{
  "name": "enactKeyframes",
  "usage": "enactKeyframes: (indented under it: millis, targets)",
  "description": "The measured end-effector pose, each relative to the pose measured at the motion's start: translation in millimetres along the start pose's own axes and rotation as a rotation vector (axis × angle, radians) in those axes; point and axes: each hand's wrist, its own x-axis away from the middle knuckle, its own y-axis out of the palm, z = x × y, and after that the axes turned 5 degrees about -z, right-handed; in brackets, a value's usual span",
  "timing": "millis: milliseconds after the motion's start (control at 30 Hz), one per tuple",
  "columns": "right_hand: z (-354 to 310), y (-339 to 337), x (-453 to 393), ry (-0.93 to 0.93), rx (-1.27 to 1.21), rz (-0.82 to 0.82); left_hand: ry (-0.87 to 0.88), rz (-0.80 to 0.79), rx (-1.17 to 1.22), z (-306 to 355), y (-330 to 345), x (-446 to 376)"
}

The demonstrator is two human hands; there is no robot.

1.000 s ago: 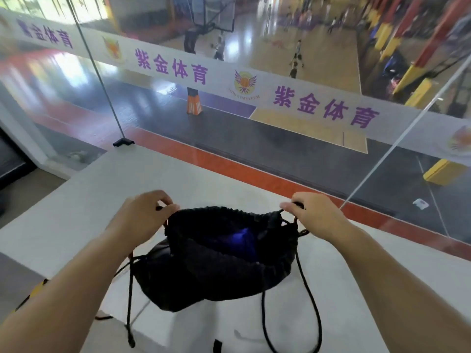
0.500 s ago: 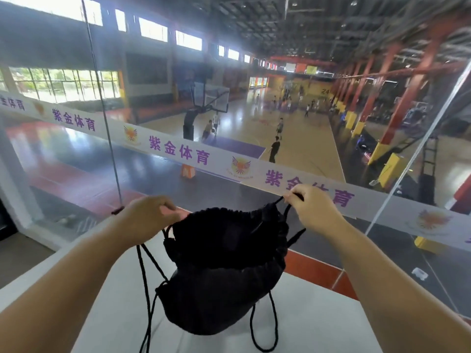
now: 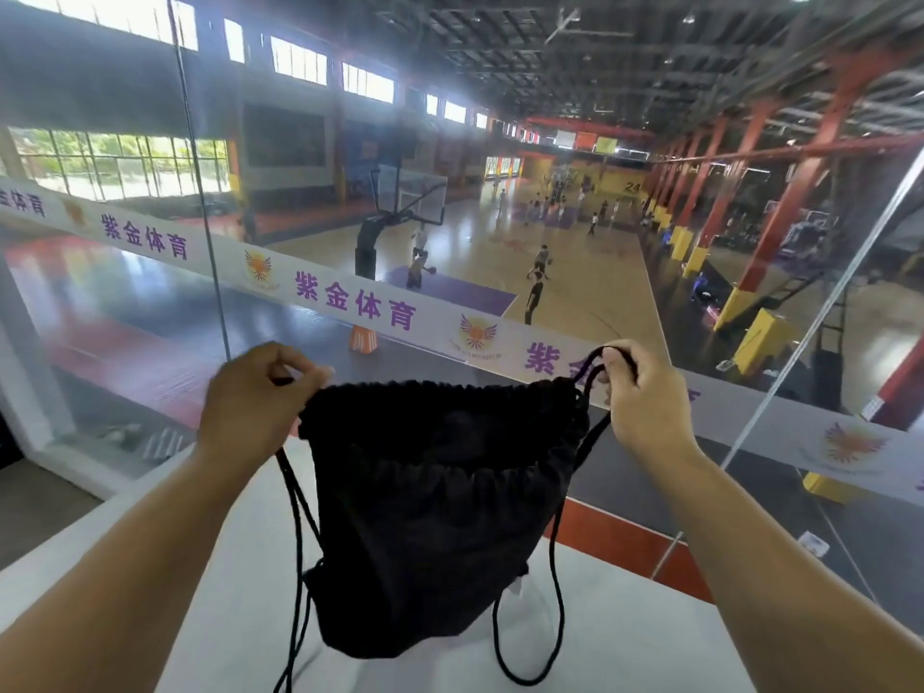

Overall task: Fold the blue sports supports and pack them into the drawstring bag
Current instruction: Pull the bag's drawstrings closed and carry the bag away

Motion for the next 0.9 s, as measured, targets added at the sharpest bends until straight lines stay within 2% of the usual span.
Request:
enactKeyframes:
  millis: [33, 67, 133, 200, 267, 467, 533, 633, 767, 833, 900]
  targets:
    - [0, 2, 0, 0.019, -0.010, -0.034, 0.014, 0.046, 0.051, 3, -2, -2]
    - [-1, 5, -1, 0.047, 0.014, -0.115, 0.031, 0.009, 0.047, 6, -1, -2]
    - [-3, 11, 1, 0.079, 0.082, -0.303, 0.061, -0.179, -0.094, 9, 8, 4]
    - [-8, 14, 4, 0.076, 0.050, -0.381, 0.153, -0.288, -0.298, 8, 20, 10]
    - [-15, 16, 7, 0.042, -0.023, -0.427, 0.210, -0.354, -0.405, 13, 31, 18]
    - [-42, 18, 17, -0.069, -0.207, -0.681, 0.214, -0.641, -0.346, 45, 71, 42]
    - [-48, 18, 23, -0.105, -0.209, -0.686, 0.170, -0.725, -0.311, 51, 87, 48]
    - [-45, 17, 29, -0.135, -0.116, -0.562, 0.138, -0.702, -0.186, 47, 103, 52]
    - [-16, 6, 34, -0.033, 0.072, -0.422, 0.213, -0.654, -0.345, 26, 97, 49]
    - [0, 4, 39, 0.016, 0.130, -0.472, 0.218, -0.673, -0.381, 15, 89, 46]
    - [10, 6, 46, 0.043, 0.160, -0.604, 0.255, -0.693, -0.438, 8, 84, 42]
